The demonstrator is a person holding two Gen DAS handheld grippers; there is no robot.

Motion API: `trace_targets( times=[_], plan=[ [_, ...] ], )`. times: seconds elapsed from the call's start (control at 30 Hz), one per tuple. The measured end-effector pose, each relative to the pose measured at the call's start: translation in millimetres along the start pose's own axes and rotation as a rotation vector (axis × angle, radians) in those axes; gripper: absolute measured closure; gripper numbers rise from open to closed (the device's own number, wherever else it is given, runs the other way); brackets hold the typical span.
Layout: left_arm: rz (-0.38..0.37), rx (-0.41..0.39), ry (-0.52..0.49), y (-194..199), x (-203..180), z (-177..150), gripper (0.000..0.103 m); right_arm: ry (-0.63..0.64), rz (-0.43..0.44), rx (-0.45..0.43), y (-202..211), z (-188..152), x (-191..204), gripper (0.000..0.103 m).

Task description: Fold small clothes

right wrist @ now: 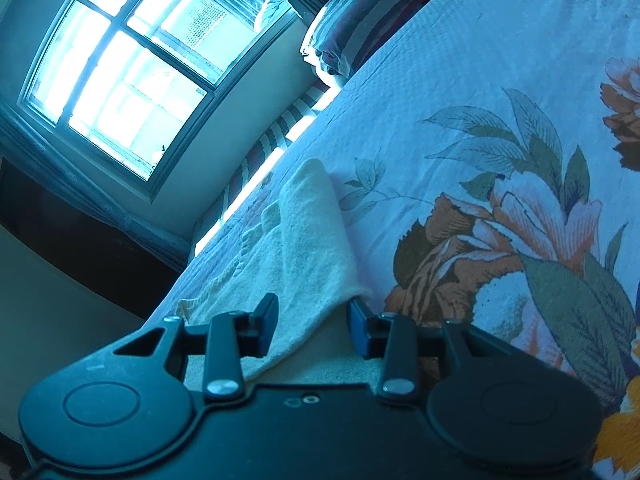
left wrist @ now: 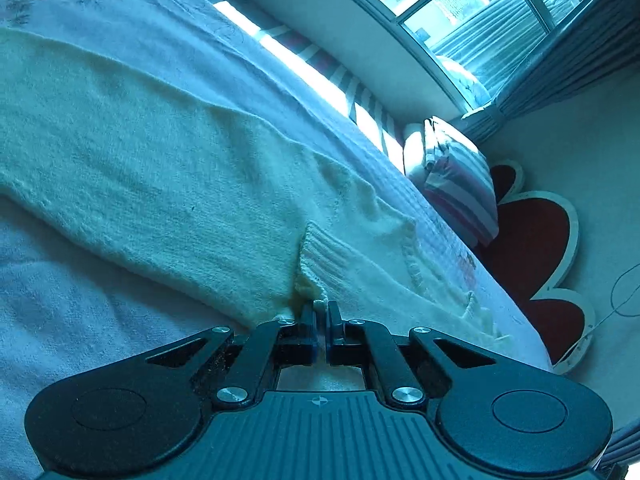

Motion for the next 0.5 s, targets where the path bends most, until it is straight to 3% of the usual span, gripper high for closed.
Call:
trace_targets(
  times=[0.2,0.3,0.43,0.47,0.5],
  plan=[
    [-0.003,-0.062,0.004,9.6,4.3,-1.3,0.1,-0.121,0.045,-0.005,-1.8,6.9,-11.7,0.066],
    [0.022,-0.066,-0.022,9.5,2.3,-0.8,0.1,-0.101,0.044,-0.047,0.7,13.7,-10.3,0.097],
    [0.046,-0.05,-0.057,11.8,2.9,-3.7,0.1,-0.121,-0.036,-0.026,-5.2,14.1,-25.7,0.097],
    [0.071,-0.066,-0.062,17.4,3.4,-1.7,0.1,-0.103,-0.024,-0.022,-1.4,13.9,-23.6,0.095],
    [0.105,-0.084,-0.073,24.2,4.4,1.1,0.099,-0.068,-0.027,-0.029,3.5,14.3,-20.0,0.086]
  ],
)
Point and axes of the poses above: each gripper's, at about its wrist camera, not at the fingertips, and y roughly against the way its jaws point, x to its left, z to its top, the point moved 6 cm from there along -y, roughly the way its jaws point, and after that the axes turned 12 degrees about -y, right-handed, at the moved point
